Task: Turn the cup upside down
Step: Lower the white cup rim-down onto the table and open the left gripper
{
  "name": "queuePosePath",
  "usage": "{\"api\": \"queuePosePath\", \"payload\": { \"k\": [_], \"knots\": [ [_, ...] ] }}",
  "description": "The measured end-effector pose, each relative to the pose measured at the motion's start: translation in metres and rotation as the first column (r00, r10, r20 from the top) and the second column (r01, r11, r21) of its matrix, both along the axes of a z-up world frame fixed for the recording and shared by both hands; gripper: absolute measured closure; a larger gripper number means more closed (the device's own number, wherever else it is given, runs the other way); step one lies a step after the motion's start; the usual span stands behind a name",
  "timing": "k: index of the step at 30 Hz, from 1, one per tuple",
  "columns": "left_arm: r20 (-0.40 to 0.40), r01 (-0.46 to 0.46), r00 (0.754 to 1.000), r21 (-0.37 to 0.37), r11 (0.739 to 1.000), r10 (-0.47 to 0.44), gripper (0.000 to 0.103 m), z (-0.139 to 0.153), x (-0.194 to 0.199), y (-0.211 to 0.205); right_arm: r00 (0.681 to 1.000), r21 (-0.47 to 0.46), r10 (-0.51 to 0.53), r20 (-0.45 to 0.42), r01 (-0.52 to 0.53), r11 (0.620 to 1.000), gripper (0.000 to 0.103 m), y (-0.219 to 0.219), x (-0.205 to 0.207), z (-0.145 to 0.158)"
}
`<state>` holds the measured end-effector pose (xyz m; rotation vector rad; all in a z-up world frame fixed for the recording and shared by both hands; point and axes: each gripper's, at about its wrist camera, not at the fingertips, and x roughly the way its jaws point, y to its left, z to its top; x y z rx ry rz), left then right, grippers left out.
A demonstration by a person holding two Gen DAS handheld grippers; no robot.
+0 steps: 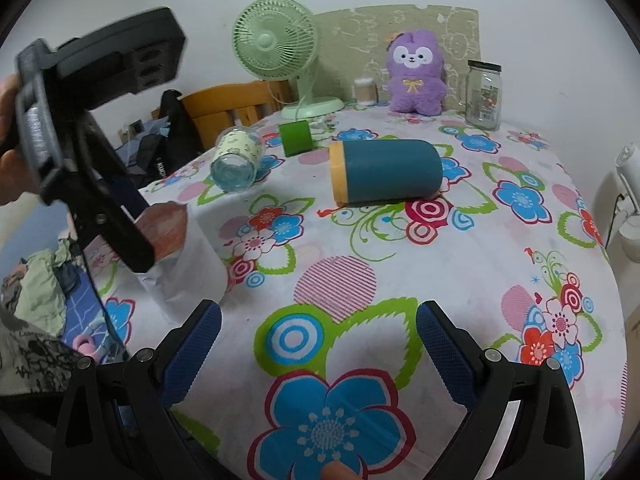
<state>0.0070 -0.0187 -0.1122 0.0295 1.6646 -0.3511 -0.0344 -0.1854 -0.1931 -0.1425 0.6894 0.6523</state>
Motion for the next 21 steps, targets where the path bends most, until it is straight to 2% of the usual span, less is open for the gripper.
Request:
{"api": "queuePosePath", "payload": {
  "k": [5, 10, 14, 21],
  "knots": [
    [0.136, 0.000, 0.991, 0.029, 1.000, -0.004, 0.013, 0.020, -0.004, 0.007, 0.997, -0.053, -0.072, 0.007, 0.072, 0.996, 0.004, 0.009, -0.001, 0.006],
    [0.290, -0.017, 0.957, 0.052, 0.999, 0.001, 0.012, 0.042, -0.010, 0.024, 0.986, -0.067, -0.161, 0.034, 0.163, 0.984, 0.004, 0.012, -0.005, 0.022],
    [0.429, -0.048, 0.903, 0.078, 0.996, 0.010, 0.010, 0.063, -0.020, 0.032, 0.977, -0.040, -0.201, 0.067, 0.204, 0.978, 0.004, 0.012, -0.012, 0.042],
    [0.574, -0.116, 0.816, 0.060, 0.991, 0.061, 0.008, 0.084, -0.040, 0.046, 0.965, 0.018, -0.234, 0.116, 0.233, 0.972, 0.004, 0.021, -0.030, 0.082]
  ]
}}
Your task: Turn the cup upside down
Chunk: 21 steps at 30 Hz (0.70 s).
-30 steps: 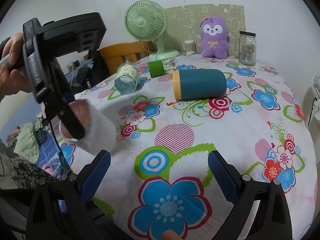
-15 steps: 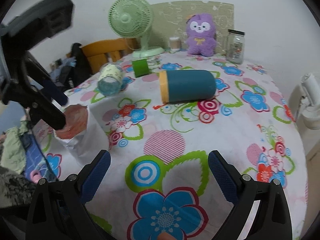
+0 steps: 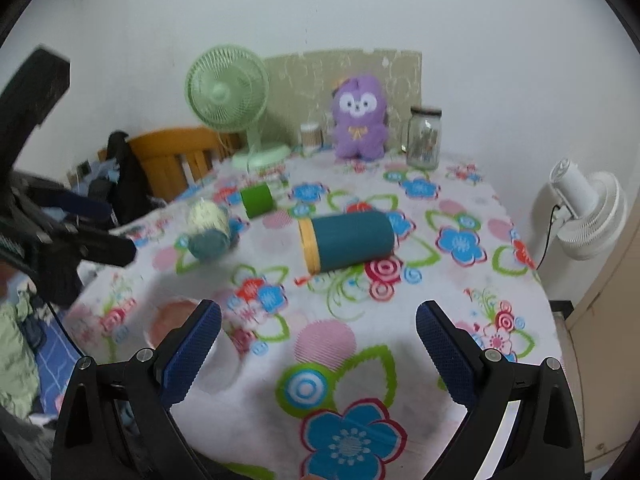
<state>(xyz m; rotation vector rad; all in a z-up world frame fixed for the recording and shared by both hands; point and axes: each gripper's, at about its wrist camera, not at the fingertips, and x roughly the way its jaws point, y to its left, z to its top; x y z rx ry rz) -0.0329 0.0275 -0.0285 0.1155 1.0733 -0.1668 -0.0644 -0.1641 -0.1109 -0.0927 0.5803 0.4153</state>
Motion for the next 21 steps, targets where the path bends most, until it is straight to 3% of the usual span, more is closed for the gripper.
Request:
{"api": "queuePosePath", "payload": {
  "k": [11, 21],
  "knots": [
    [0.110, -0.062, 0.992, -0.041, 0.997, 0.066, 0.008, 0.014, -0.027, 0.019, 0.998, -0.025, 0.002, 0.062, -0.001, 1.000, 0.004, 0.026, -0.025, 0.029],
    [0.246, -0.183, 0.947, -0.113, 0.977, 0.206, 0.007, 0.018, -0.051, 0.049, 0.990, -0.020, -0.009, 0.137, 0.012, 1.000, 0.004, 0.042, -0.043, 0.052]
  ]
}}
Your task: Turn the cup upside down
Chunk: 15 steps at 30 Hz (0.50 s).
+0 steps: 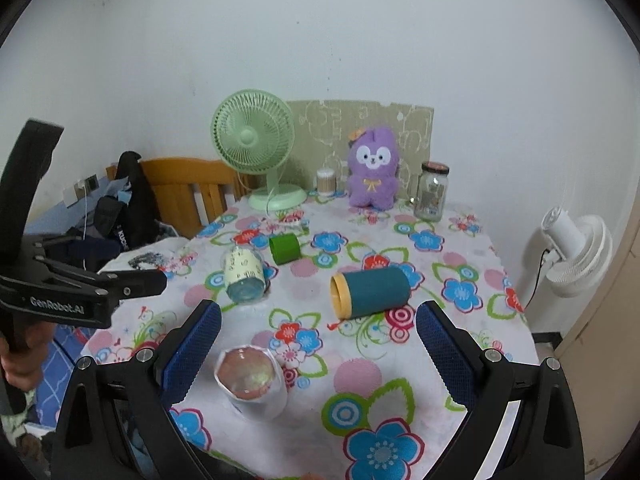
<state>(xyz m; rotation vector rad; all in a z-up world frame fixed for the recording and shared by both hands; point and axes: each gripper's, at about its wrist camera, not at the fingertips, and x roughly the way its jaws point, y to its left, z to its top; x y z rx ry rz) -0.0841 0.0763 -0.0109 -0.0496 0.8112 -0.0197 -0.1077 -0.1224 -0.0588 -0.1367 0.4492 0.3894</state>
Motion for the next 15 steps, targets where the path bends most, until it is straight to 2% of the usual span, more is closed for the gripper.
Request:
{"api": "queuePosePath", "payload": {
  "k": [4, 7, 9, 15],
  "knots": [
    [0.083, -0.057, 0.995, -0.014, 0.998, 0.058, 0.007, 0.001, -0.013, 0.009, 0.999, 0.007, -0.009, 0.041, 0.009, 1.000, 0.004, 0.007, -0.009, 0.008],
    [0.169, -0.100, 0.980, -0.015, 0.995, 0.101, 0.004, 0.003, -0.025, 0.014, 0.997, 0.014, -0.016, 0.076, 0.015, 1.000, 0.004, 0.013, -0.018, 0.012],
    [0.257, -0.139, 0.957, -0.001, 0.990, 0.134, 0.002, 0.004, -0.036, 0.015, 0.995, 0.007, -0.020, 0.096, 0.020, 1.000, 0.004, 0.017, -0.023, 0.012],
    [0.416, -0.188, 0.892, -0.013, 0.982, 0.176, 0.000, 0.003, -0.060, 0.011, 0.983, 0.005, -0.058, 0.174, 0.058, 0.998, 0.000, 0.027, -0.037, 0.009]
  ]
}}
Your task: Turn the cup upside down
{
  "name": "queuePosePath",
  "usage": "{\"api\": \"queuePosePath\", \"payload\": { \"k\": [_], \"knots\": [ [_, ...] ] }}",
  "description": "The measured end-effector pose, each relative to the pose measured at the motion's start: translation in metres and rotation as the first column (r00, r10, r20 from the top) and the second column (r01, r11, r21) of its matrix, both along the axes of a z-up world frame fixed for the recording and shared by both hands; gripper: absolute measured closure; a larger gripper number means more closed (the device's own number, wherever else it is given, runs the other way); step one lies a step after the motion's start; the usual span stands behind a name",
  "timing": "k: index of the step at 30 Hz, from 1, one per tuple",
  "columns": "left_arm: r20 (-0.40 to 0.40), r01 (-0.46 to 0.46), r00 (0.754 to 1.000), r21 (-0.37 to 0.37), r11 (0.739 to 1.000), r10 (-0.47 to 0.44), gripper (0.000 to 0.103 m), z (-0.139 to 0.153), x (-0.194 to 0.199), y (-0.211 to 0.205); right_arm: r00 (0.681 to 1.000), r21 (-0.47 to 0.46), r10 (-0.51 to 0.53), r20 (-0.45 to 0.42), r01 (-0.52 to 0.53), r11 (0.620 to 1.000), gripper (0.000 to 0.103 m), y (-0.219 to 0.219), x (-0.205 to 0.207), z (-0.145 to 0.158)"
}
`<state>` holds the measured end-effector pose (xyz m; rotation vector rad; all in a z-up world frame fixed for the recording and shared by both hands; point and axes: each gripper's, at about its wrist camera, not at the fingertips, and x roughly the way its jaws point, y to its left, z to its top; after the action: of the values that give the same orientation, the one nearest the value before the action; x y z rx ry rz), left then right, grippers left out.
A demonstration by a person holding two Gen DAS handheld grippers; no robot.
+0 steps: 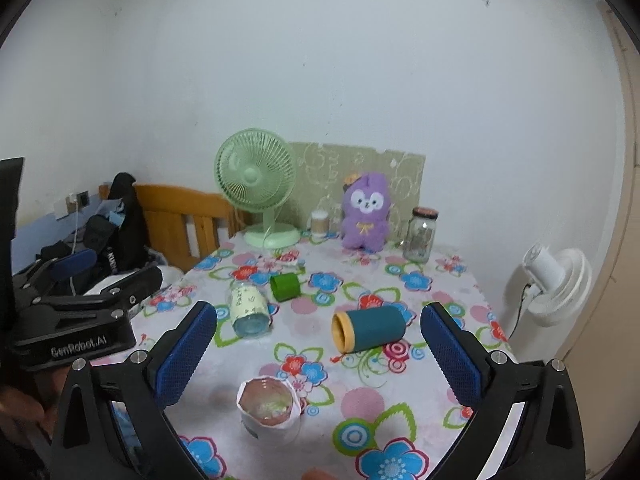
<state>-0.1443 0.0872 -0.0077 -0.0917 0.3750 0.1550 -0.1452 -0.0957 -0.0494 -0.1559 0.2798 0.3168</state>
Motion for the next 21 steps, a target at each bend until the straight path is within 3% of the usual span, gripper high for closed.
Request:
{"api": "queuePosePath", "payload": {
  "k": [8, 21],
  "knots": [
    [0.144, -0.022, 0.990, 0.063, 0.998, 0.012, 0.000, 0.001, -0.017, -0.013, 0.998, 0.039, -0.062, 0.030, 0.061, 0.997, 0.000, -0.001, -0.005, -0.004],
    [0.151, -0.047, 0.988, 0.023, 0.999, 0.043, 0.000, -0.001, -0.018, -0.004, 0.991, 0.034, -0.096, 0.089, 0.093, 0.995, 0.000, 0.002, -0.012, 0.002]
  ]
}}
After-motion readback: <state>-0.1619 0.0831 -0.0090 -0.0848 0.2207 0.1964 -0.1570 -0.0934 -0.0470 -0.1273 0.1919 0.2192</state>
